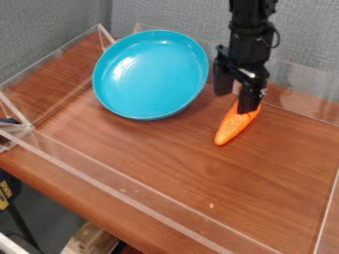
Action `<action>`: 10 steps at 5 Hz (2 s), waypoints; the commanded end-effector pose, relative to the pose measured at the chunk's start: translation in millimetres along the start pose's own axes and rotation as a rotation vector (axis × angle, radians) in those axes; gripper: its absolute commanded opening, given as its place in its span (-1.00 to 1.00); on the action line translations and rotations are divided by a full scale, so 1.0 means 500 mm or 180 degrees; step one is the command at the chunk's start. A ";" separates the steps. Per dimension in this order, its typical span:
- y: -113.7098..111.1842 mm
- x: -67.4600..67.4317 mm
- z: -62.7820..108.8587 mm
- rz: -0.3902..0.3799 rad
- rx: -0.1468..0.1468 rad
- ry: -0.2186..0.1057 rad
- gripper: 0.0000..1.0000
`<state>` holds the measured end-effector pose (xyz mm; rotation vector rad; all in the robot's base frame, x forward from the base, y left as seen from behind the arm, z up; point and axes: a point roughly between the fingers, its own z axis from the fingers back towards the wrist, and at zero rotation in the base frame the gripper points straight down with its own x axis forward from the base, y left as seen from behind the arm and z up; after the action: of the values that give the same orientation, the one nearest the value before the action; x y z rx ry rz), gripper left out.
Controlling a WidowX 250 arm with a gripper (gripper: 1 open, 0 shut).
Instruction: Remove the red object from the blue plate and put it on the table
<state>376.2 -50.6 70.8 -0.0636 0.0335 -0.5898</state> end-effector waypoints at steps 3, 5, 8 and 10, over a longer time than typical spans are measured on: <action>-0.005 -0.005 0.006 0.0001 0.0005 -0.0116 -1.00; -0.030 -0.037 0.026 -0.0097 -0.0030 -0.0114 -1.00; -0.052 -0.061 0.003 -0.0432 -0.0151 -0.0090 -1.00; -0.045 -0.076 -0.031 -0.0387 -0.0201 -0.0087 -1.00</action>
<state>324.1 -52.6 33.6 -0.1578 0.1017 -0.7114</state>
